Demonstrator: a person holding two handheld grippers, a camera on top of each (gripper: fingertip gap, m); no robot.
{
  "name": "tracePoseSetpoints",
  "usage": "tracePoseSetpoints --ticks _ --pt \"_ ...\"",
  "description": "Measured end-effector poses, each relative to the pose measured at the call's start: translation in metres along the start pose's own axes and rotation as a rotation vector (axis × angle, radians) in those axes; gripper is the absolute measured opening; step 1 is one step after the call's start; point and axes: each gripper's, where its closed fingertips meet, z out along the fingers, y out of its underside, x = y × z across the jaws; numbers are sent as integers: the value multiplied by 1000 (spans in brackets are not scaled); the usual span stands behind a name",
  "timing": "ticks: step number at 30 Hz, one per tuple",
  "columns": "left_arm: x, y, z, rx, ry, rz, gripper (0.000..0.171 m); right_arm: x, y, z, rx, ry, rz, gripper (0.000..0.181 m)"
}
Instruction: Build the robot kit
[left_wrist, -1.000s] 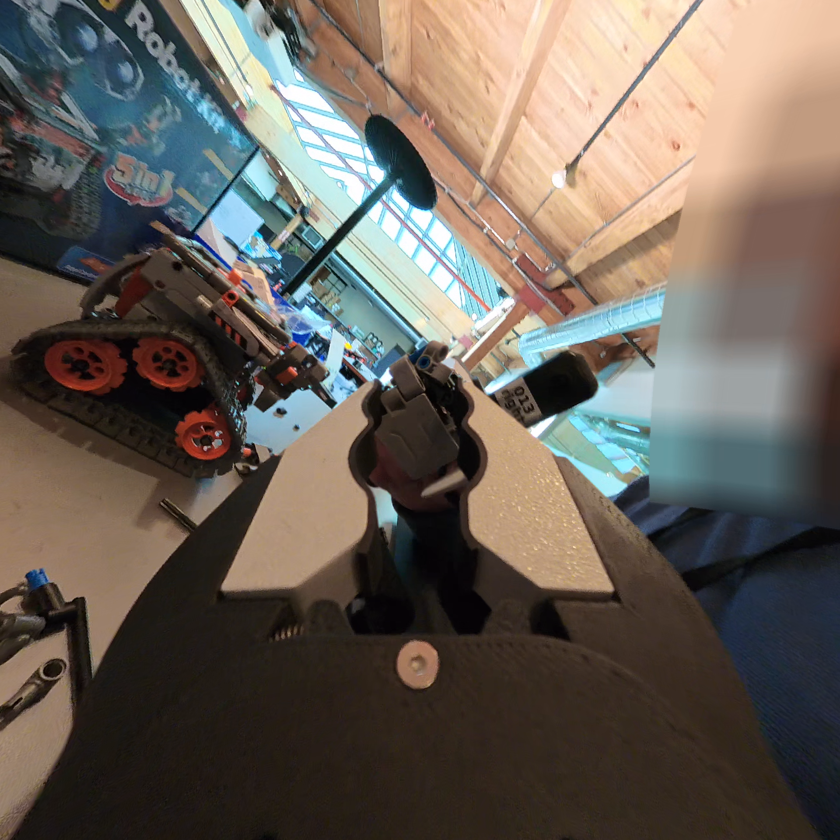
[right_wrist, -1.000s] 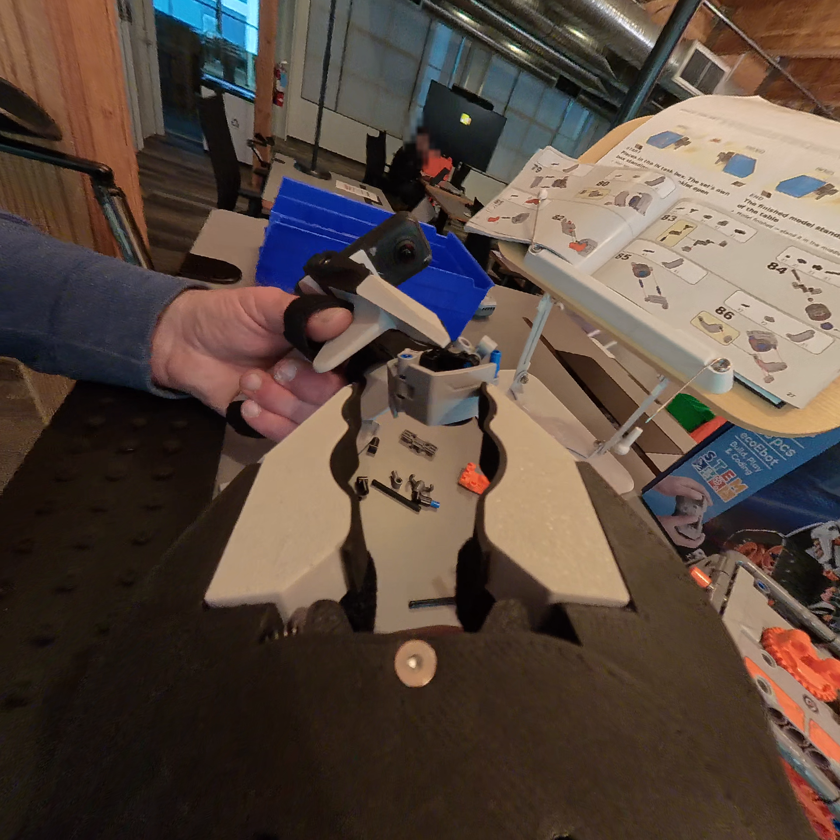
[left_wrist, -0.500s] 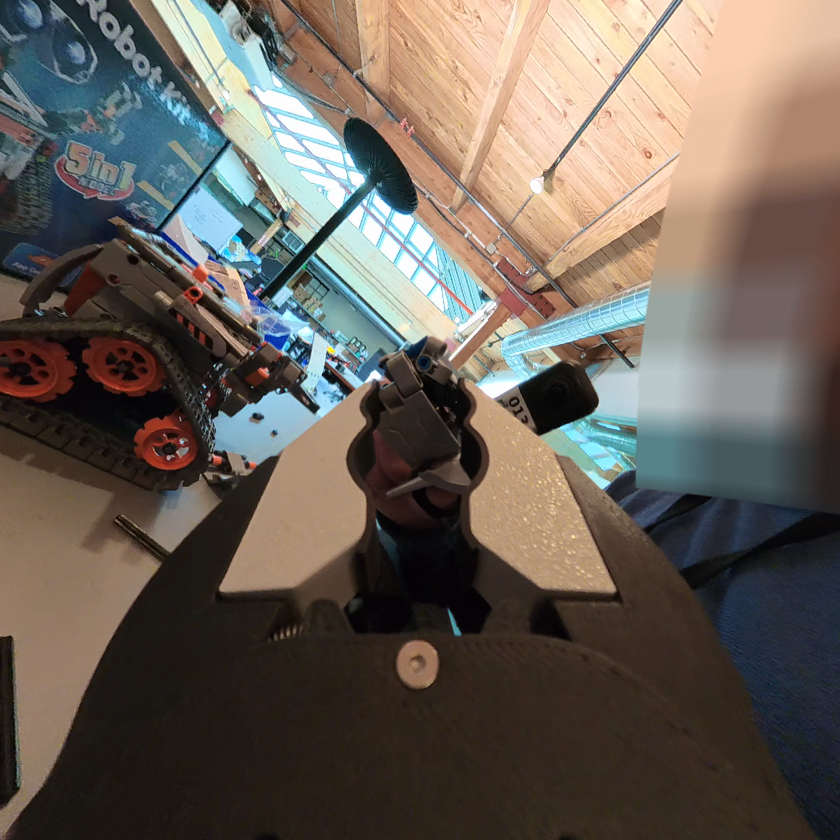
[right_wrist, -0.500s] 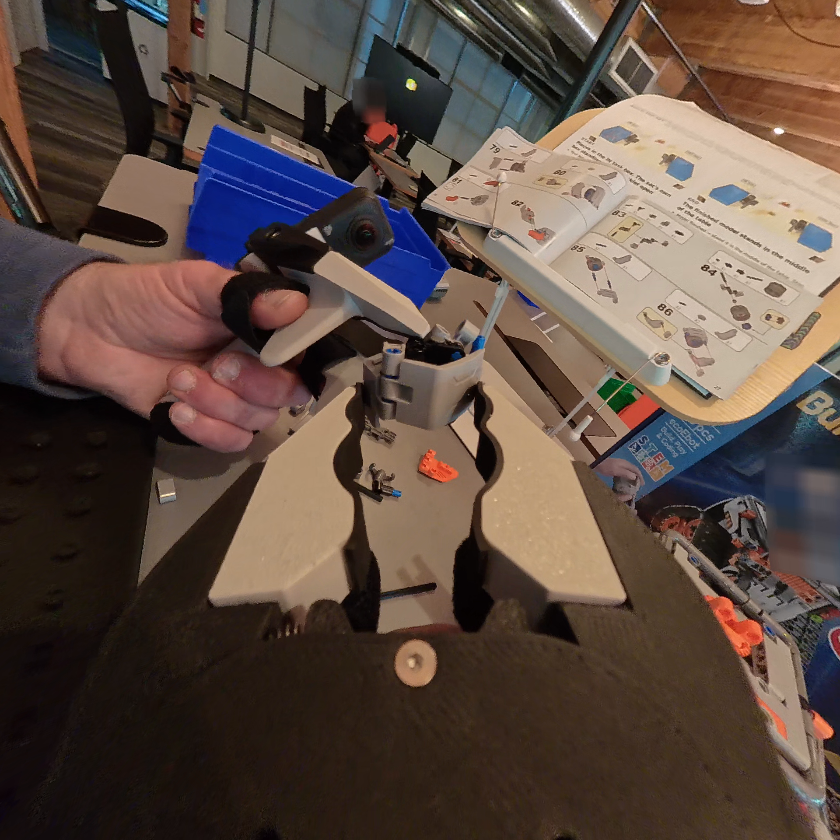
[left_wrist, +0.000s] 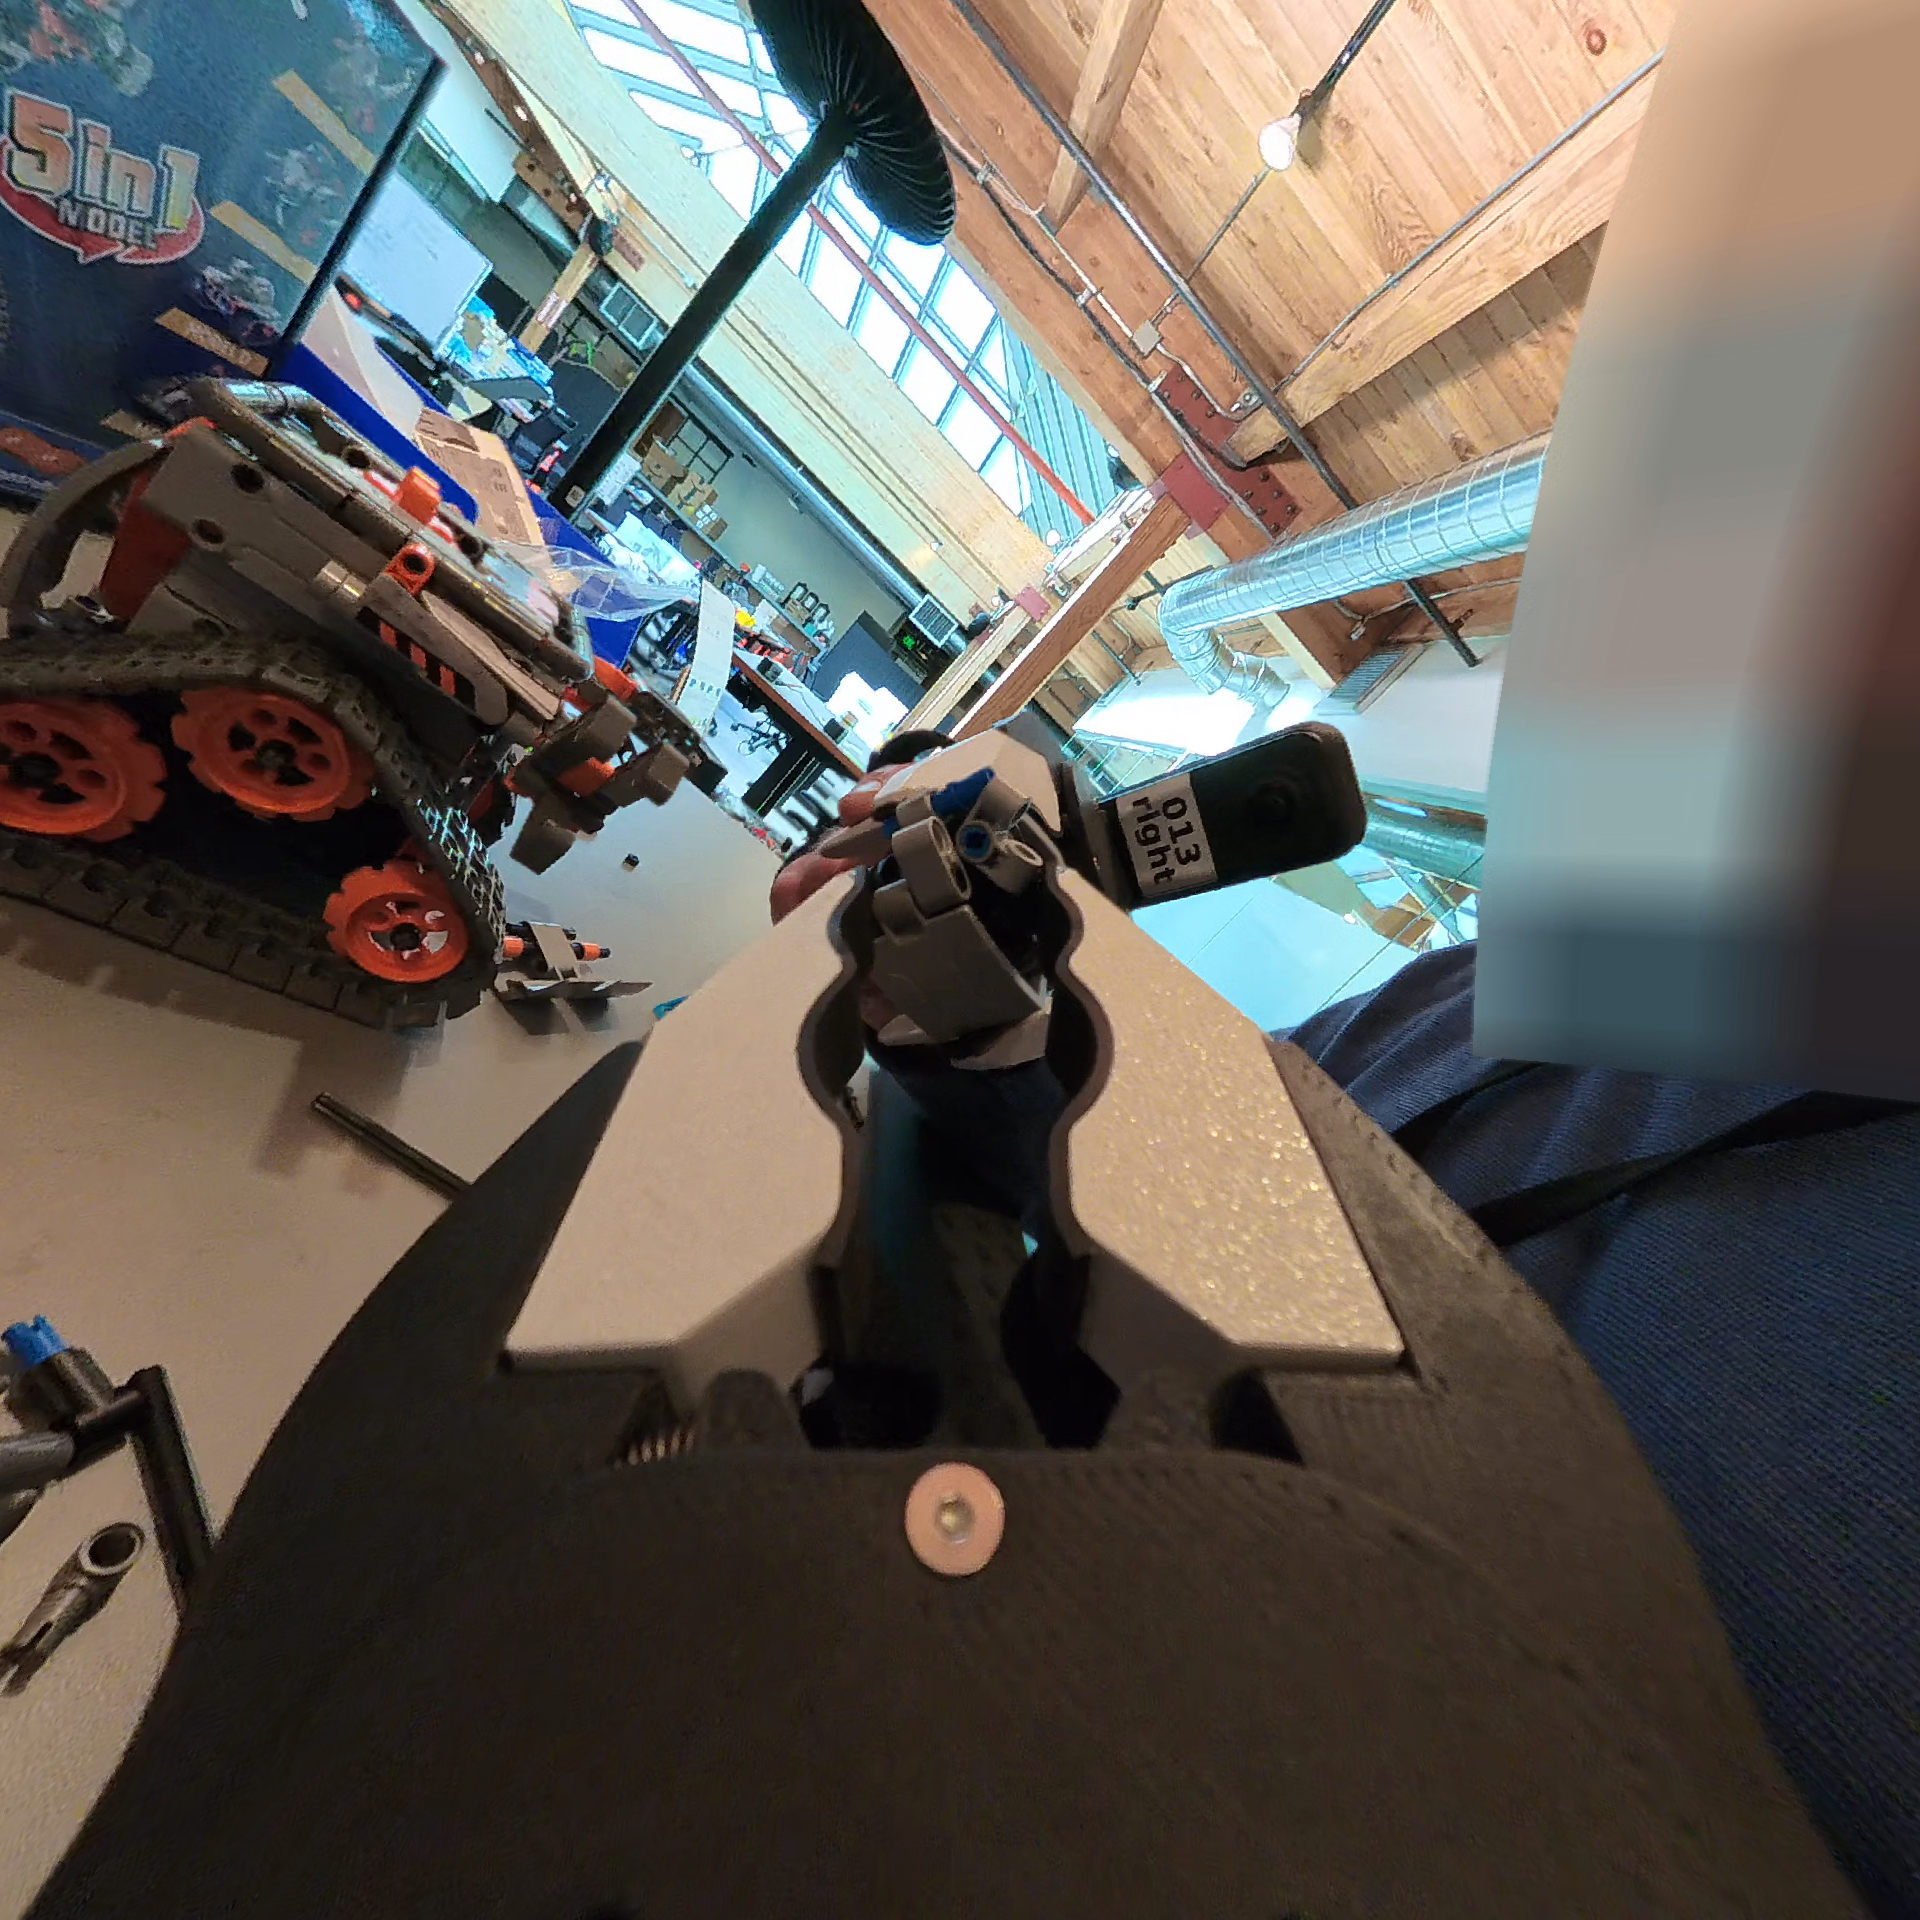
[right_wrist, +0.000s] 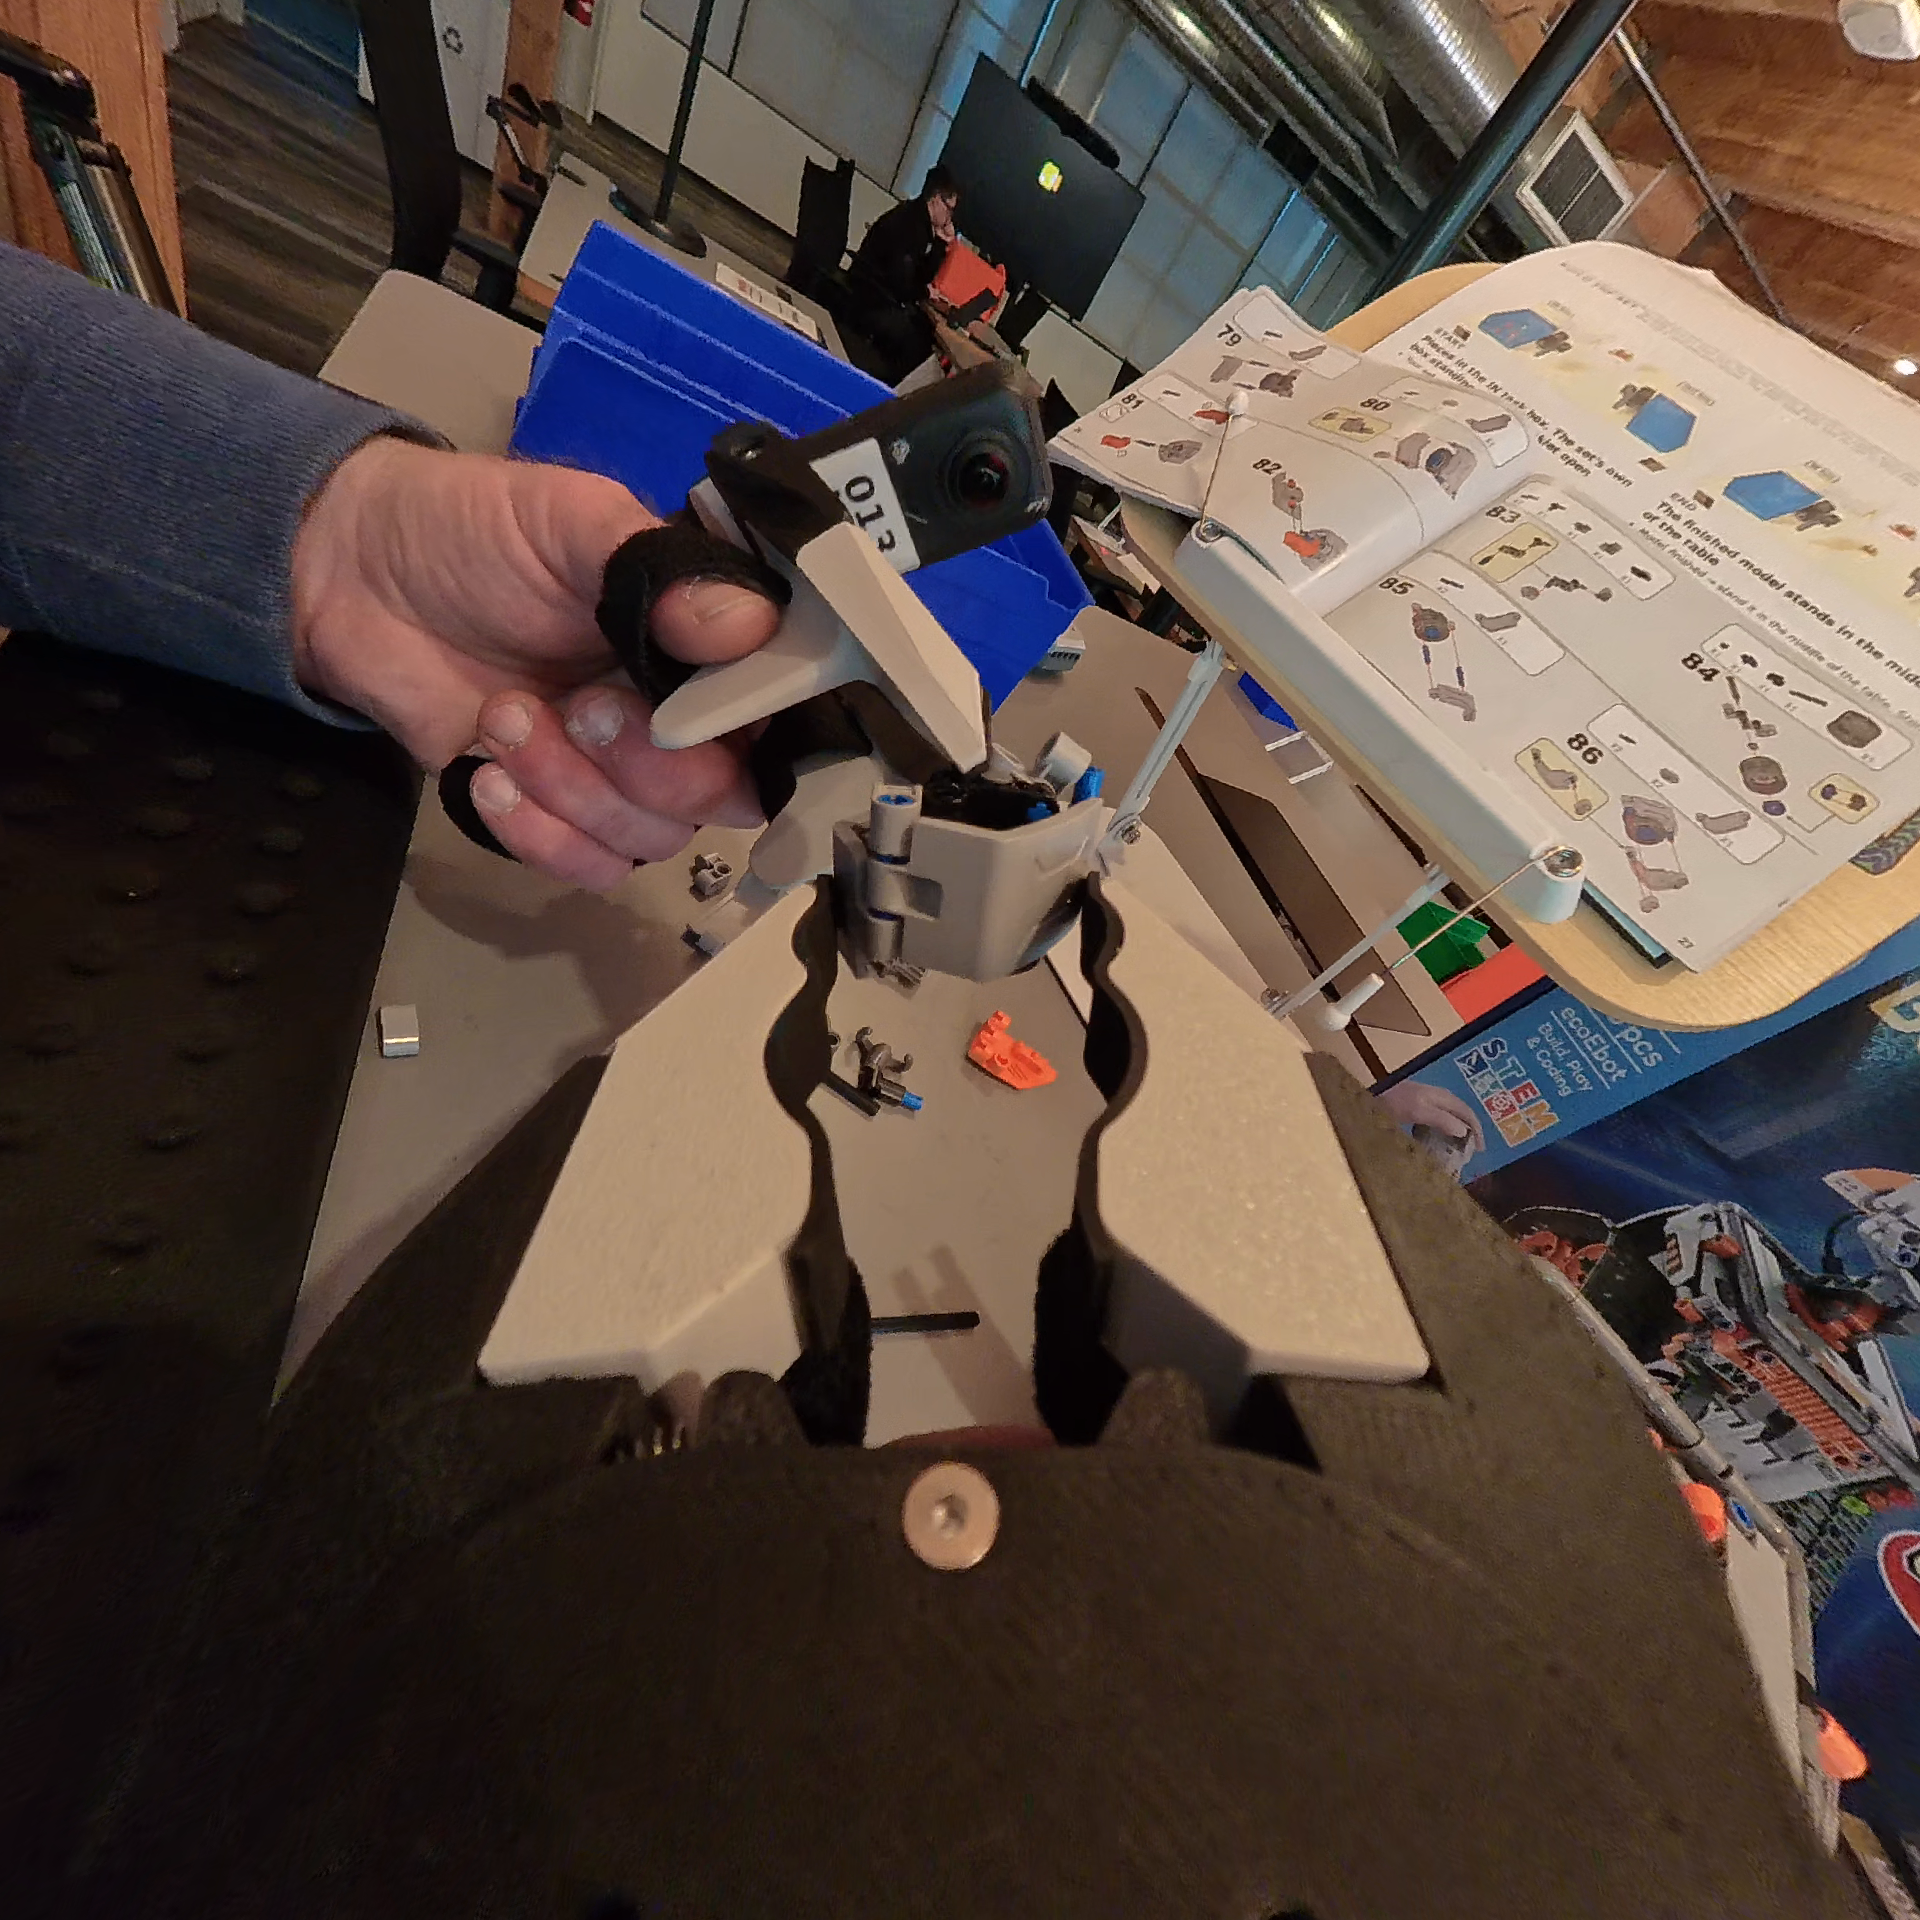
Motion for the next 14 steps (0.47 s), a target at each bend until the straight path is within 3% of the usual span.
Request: tracePoseSetpoints --ticks 10,14 --pt "-5 -14 -8 130 22 -21 26 12 -9 -4 91 -15 214 44" --pt "5 -27 -14 212 115 -47 26 15 -7 -4 109 -58 327 46"
